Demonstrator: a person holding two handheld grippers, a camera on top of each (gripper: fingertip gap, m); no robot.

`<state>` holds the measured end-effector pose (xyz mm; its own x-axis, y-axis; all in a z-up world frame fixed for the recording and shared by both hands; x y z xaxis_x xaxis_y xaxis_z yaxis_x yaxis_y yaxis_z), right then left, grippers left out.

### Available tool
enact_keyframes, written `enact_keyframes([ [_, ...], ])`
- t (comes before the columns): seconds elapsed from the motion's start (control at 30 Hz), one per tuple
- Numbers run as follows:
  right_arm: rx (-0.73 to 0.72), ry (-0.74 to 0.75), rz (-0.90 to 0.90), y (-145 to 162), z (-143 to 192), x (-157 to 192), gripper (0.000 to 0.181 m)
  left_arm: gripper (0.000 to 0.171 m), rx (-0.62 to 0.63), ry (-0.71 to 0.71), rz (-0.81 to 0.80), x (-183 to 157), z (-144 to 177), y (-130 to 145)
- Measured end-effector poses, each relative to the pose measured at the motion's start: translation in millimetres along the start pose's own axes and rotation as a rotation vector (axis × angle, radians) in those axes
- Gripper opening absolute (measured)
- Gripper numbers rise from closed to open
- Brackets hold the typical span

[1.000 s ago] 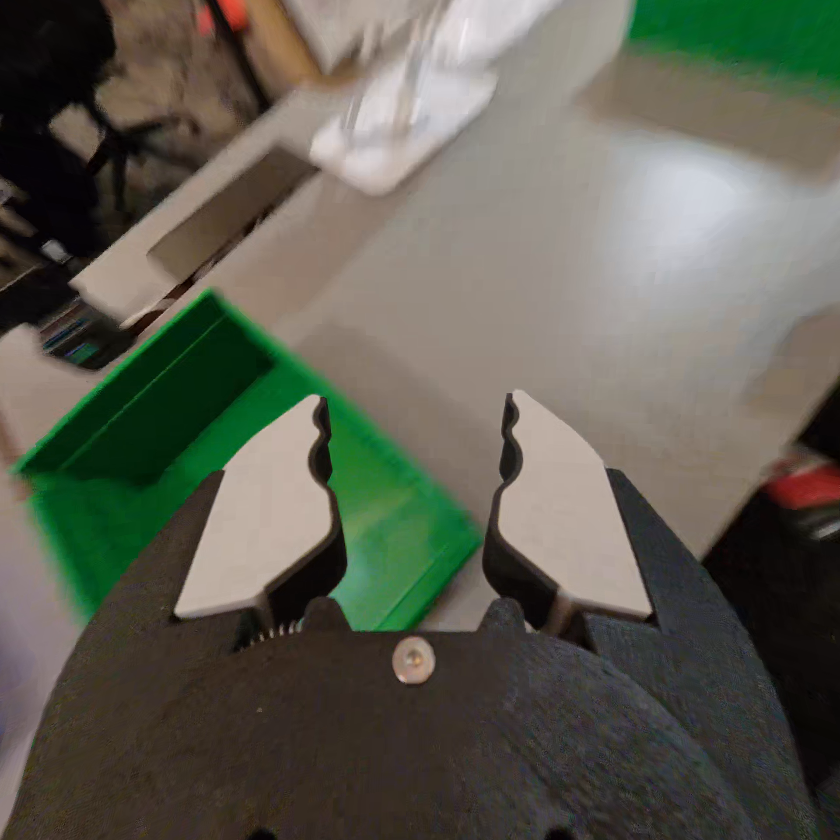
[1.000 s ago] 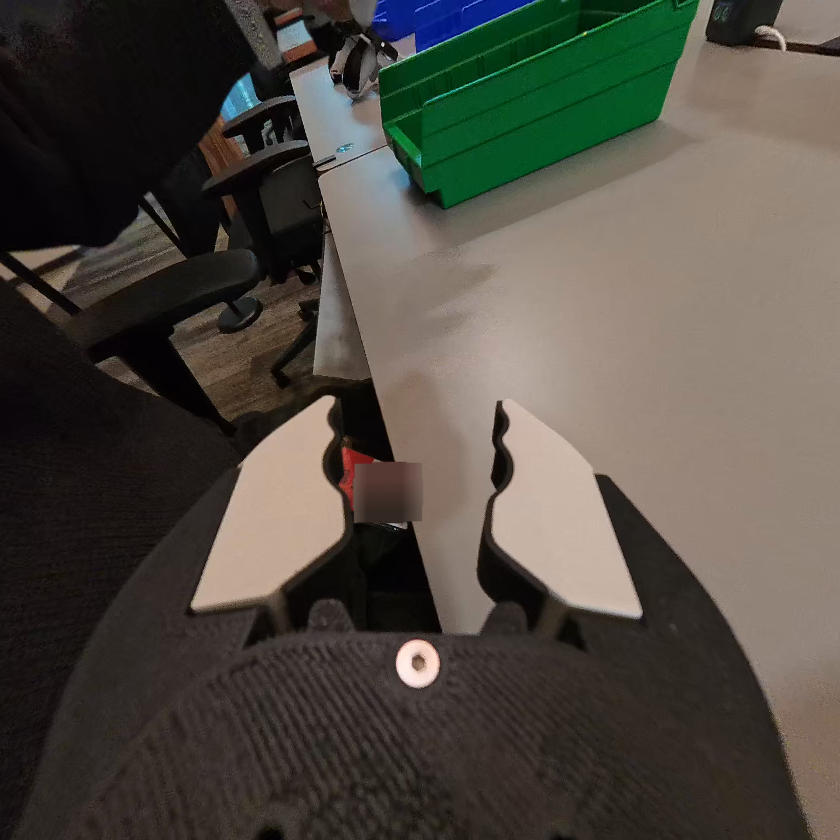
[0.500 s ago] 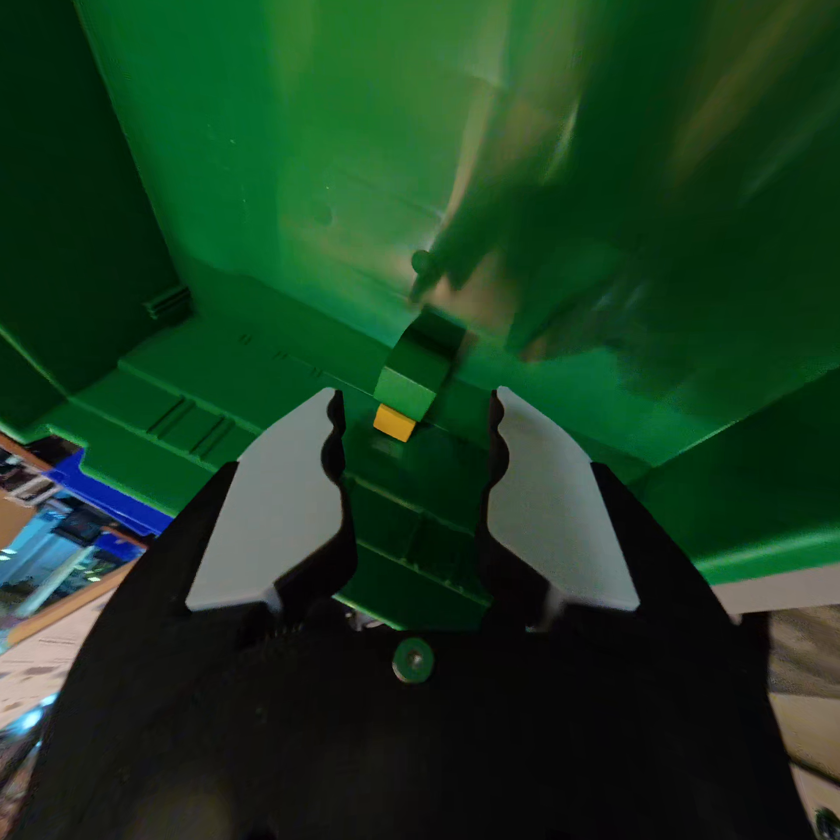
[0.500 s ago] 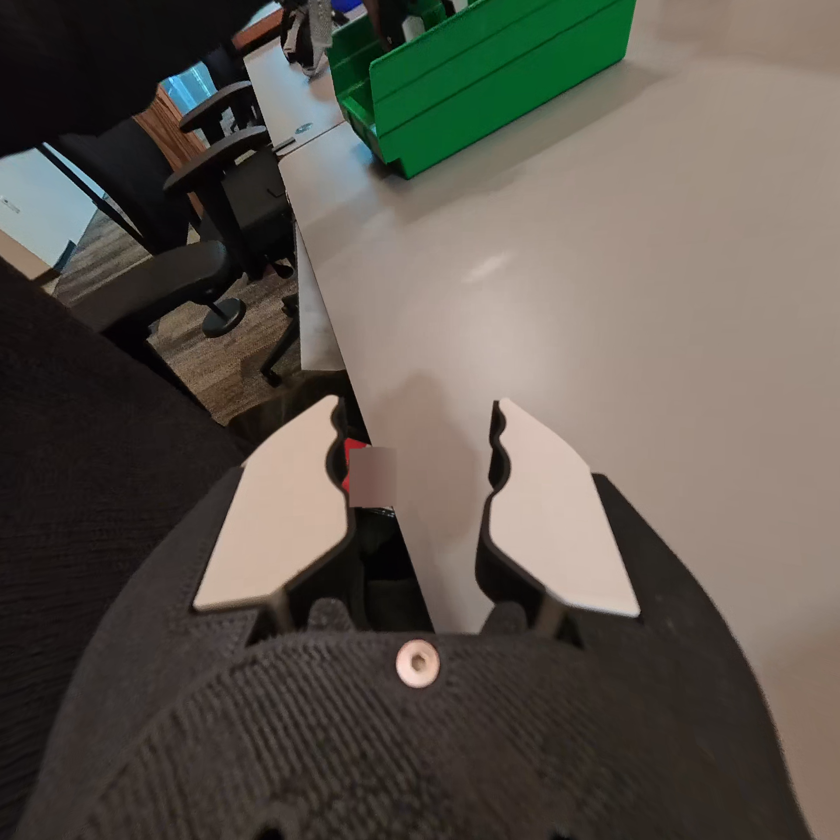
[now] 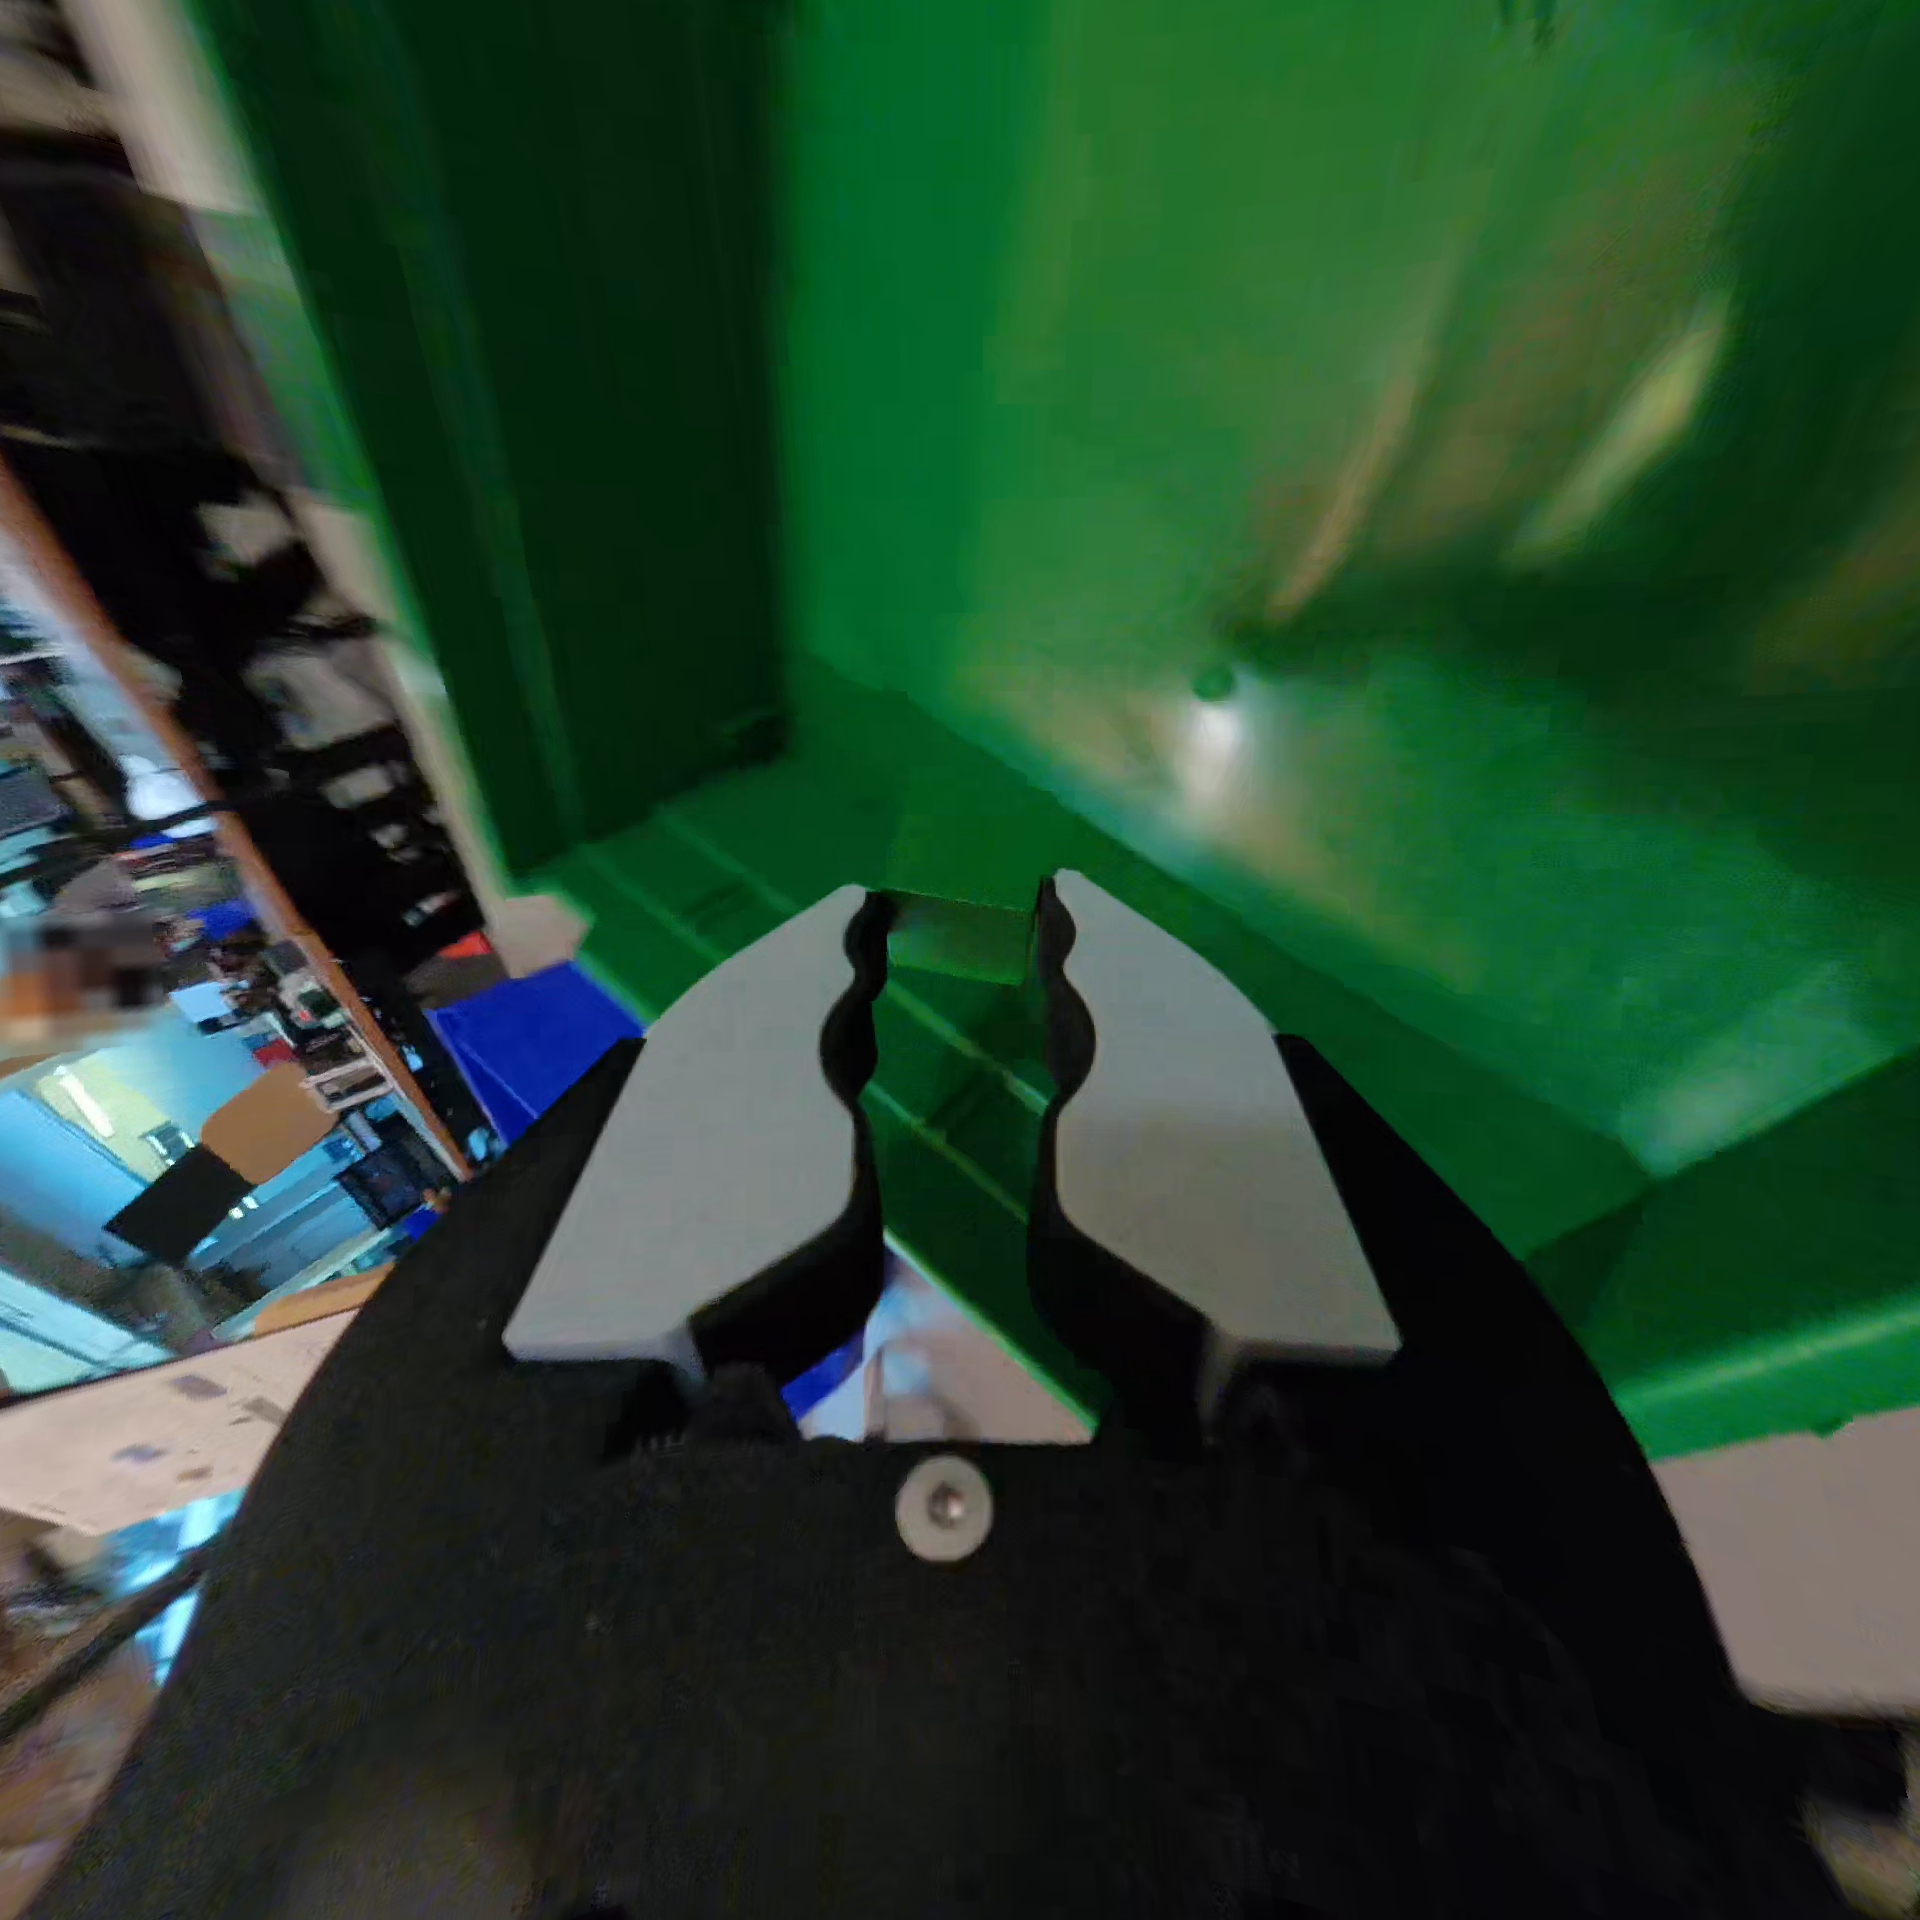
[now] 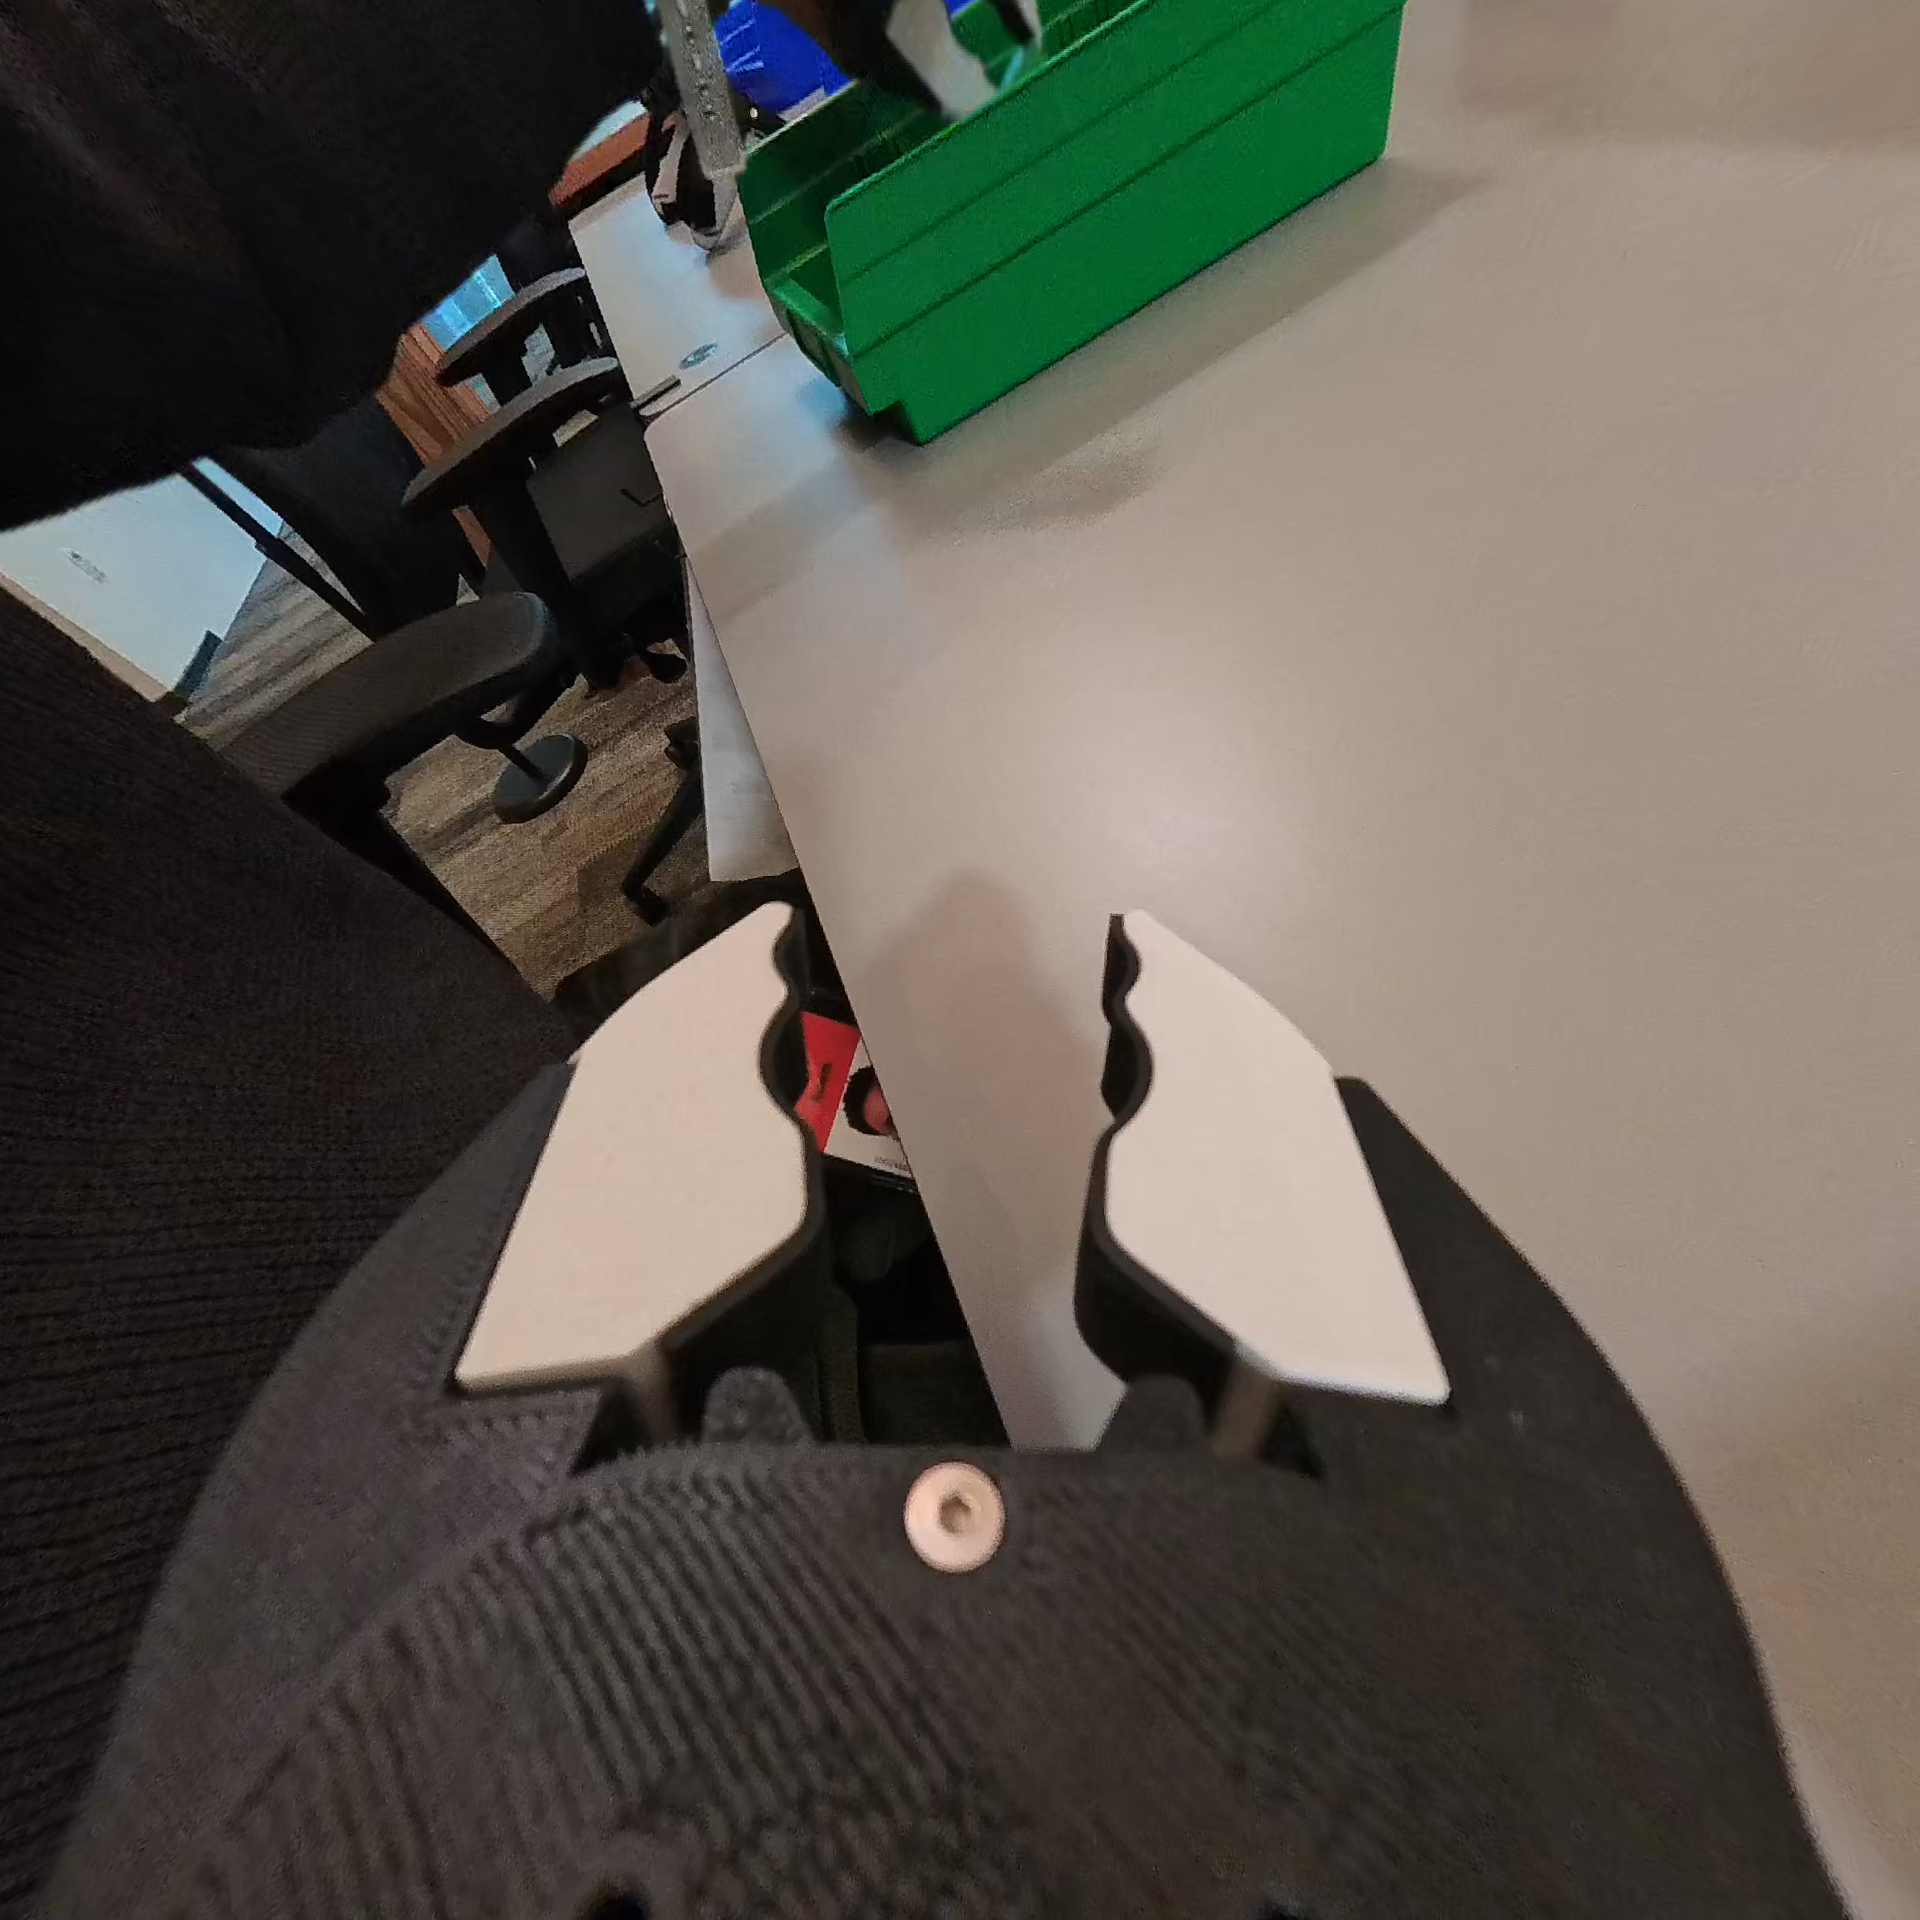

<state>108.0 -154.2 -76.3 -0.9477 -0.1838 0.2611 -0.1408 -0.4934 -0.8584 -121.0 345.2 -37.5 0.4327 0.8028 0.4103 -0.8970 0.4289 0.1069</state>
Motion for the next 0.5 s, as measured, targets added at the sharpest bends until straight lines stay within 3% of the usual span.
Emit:
enact_keyframes([
  [0.1,-0.001,-0.003,0.006,0.3,0.3,1.1,0.055,0.029,-0.417,-0.113,0.179,-3.8,57.3,-19.8],
  [0.17,0.005,-0.01,0.007,1.5,-0.7,2.2,0.054,0.029,-0.752,-0.077,0.294,-18.1,98.9,-39.1],
  [0.23,0.005,-0.013,0.013,1.1,-2.2,3.5,0.054,0.029,-1.038,0.017,0.368,-40.1,136.1,-61.3],
  [0.33,-0.032,0.0,0.028,-10.8,-4.8,5.3,0.054,0.028,-1.416,0.311,0.474,-82.1,173.9,-101.3],
  [0.4,-0.096,0.002,0.04,-24.7,-3.7,8.7,0.056,0.029,-1.542,0.55,0.519,-112.8,176.7,-133.4],
  [0.5,-0.209,-0.001,0.018,-40.3,1.6,11.7,0.058,0.028,-1.565,0.837,0.555,-160.2,154.6,-182.1],
])
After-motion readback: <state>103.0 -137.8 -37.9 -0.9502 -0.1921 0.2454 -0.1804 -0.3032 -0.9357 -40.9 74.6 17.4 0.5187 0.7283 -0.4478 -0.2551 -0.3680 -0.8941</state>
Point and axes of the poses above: each gripper's, where its closed fingertips meet, z back along the fingers, y out of its underside, x = y × z across the jaws, the point moved 8 cm from there along z, back along the fingers, and after that the axes turned 14 degrees about y, right-handed, at the moved point
